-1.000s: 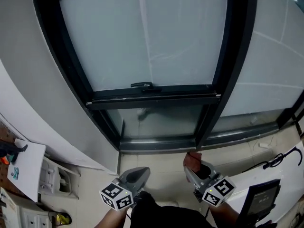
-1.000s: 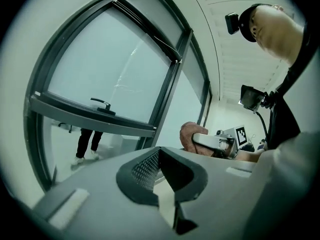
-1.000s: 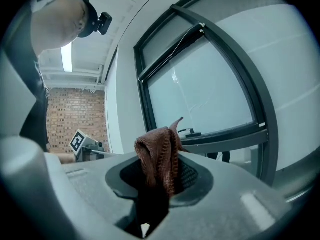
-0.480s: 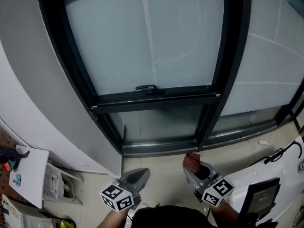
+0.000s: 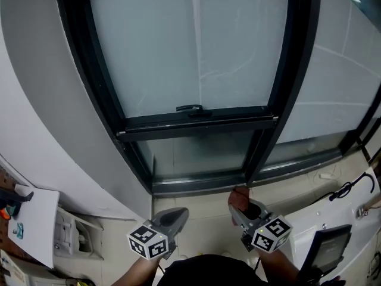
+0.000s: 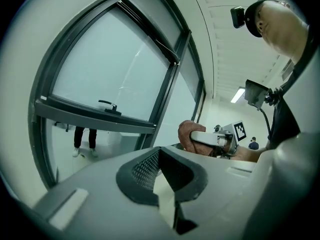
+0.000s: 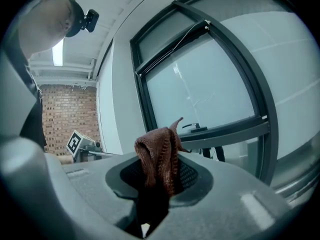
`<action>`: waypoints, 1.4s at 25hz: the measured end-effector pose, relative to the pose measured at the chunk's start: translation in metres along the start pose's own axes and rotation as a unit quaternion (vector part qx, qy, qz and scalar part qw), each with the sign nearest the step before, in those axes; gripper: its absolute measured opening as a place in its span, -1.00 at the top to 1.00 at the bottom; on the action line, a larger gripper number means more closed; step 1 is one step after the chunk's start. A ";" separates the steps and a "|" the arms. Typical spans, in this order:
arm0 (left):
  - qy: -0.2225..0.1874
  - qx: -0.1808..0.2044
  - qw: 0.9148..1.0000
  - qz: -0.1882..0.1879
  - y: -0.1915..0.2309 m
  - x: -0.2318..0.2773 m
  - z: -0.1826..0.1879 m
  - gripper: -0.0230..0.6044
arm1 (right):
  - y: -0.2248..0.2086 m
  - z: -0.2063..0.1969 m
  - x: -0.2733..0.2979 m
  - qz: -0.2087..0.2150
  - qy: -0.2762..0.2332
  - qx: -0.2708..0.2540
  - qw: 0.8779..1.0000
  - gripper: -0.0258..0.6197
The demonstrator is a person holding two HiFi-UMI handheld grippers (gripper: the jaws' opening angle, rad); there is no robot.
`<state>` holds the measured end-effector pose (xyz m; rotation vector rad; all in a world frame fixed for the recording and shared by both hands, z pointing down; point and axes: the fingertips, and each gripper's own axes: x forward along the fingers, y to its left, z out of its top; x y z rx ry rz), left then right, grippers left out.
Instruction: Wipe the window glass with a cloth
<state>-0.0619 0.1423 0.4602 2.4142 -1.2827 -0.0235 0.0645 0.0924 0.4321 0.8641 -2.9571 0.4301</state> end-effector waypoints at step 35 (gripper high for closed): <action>-0.002 -0.009 1.000 0.001 0.005 -0.004 -0.002 0.88 | 0.016 -0.008 0.010 0.025 0.034 -0.036 0.998 0.66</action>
